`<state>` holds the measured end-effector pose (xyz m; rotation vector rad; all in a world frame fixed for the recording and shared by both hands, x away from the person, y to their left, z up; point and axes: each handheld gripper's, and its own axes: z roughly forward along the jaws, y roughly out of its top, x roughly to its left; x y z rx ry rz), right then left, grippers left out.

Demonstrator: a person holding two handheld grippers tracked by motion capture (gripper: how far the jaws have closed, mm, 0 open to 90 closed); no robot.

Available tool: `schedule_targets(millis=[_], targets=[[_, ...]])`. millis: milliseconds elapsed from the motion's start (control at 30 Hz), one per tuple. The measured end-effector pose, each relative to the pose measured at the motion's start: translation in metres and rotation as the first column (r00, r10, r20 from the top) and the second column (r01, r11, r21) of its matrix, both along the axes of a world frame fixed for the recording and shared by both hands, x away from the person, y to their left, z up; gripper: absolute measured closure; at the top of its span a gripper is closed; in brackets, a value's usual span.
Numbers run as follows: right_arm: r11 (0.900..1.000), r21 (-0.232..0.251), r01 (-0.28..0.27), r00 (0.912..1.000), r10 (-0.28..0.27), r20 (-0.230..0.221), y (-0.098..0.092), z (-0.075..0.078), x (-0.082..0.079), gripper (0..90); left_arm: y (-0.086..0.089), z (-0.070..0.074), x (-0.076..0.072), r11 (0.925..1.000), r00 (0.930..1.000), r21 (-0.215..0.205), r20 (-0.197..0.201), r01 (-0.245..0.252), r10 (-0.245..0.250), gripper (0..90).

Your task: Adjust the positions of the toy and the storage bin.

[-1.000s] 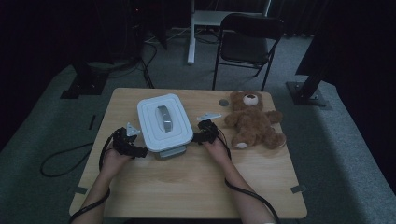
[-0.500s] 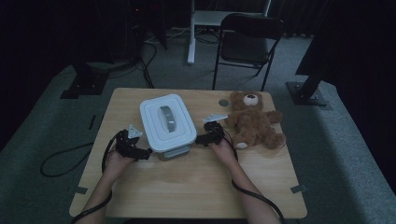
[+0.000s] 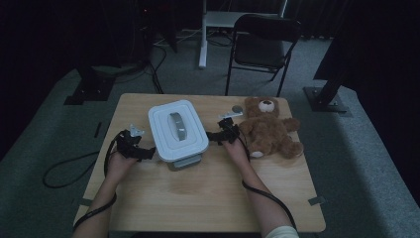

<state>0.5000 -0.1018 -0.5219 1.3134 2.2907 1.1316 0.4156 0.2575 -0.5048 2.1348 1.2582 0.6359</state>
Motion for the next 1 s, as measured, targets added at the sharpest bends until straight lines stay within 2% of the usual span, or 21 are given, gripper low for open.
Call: schedule_targets(millis=[333,533,600,700,800,900,1000], targets=[[0.999,0.038,-0.015,0.9999,0.015,-0.007,0.019,0.008,0.022,14.4,0.007,0.002,0.028,0.9992,0.9995,-0.025,0.004,-0.032,0.032,1.5],[0.999,0.034,-0.013,0.9998,0.013,-0.017,0.028,0.005,0.031,14.4,0.003,0.005,0.032,0.9989,0.9996,-0.039,0.011,-0.025,0.025,1.4],[0.999,0.034,-0.022,0.9996,0.023,-0.016,0.031,0.005,0.031,14.3,0.0,0.006,0.032,0.9994,0.9998,-0.03,0.014,-0.016,0.017,1.5],[0.997,0.06,-0.053,0.9983,0.055,-0.018,0.035,0.006,0.029,16.1,-0.004,0.006,0.031,0.9999,0.9996,0.008,0.025,-0.015,0.015,1.5],[0.995,0.079,-0.054,0.9983,0.056,-0.018,0.033,0.008,0.027,17.1,-0.006,0.006,0.029,0.9999,0.9997,0.009,0.024,-0.009,0.008,1.5],[0.996,0.072,-0.061,0.9979,0.062,-0.015,0.032,0.009,0.023,18.8,-0.009,0.007,0.026,0.9997,0.9996,0.025,0.029,0.005,-0.006,1.5],[0.995,0.049,-0.082,0.9964,0.081,0.026,0.033,0.011,0.017,19.7,-0.012,0.009,0.02,0.9989,0.9993,0.046,0.036,0.012,-0.013,1.6]])
